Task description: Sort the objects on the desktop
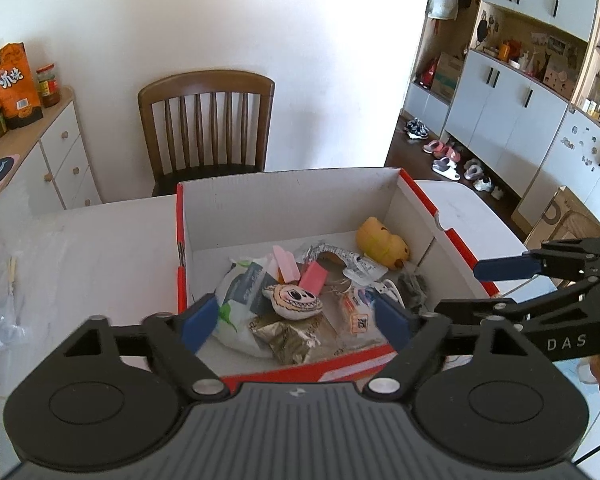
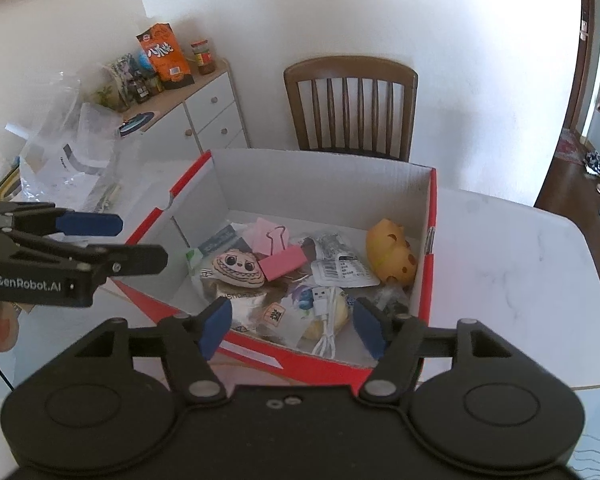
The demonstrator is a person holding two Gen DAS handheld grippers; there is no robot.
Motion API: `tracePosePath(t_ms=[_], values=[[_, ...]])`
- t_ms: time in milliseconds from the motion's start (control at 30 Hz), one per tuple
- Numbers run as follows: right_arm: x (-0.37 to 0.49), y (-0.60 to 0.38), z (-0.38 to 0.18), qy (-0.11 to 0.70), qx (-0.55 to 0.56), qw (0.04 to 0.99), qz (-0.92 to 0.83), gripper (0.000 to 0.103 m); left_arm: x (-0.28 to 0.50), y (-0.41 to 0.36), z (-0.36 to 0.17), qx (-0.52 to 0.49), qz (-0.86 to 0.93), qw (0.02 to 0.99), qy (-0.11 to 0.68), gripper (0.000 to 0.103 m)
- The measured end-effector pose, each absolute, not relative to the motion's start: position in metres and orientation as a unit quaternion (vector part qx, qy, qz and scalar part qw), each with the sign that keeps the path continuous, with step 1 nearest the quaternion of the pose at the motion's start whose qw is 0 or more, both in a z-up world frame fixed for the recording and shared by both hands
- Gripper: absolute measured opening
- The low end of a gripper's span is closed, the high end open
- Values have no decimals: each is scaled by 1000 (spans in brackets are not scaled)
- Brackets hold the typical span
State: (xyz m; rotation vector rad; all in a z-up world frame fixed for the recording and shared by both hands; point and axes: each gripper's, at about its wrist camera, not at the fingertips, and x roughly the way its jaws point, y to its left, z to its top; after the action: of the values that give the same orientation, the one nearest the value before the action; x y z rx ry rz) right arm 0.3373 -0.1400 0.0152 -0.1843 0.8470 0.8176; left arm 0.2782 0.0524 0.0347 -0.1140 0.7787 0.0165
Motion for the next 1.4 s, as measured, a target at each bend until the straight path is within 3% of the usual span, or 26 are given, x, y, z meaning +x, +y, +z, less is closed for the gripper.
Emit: tracePosePath(t_ms=[133, 233, 533, 1400], values=[[333, -145, 17, 395, -83, 829, 388, 74, 269, 49, 35, -48, 12, 925, 378, 88], [329, -150, 19, 390, -78, 830, 391, 80, 263, 47, 36, -48, 15, 926, 374, 102], [311, -172, 31, 362, -55, 835, 410, 96, 239, 39, 39, -58, 22, 927, 371, 103], [265, -215, 48, 328, -50, 845, 419, 99, 190, 1, 63, -29, 33, 932, 360, 103]])
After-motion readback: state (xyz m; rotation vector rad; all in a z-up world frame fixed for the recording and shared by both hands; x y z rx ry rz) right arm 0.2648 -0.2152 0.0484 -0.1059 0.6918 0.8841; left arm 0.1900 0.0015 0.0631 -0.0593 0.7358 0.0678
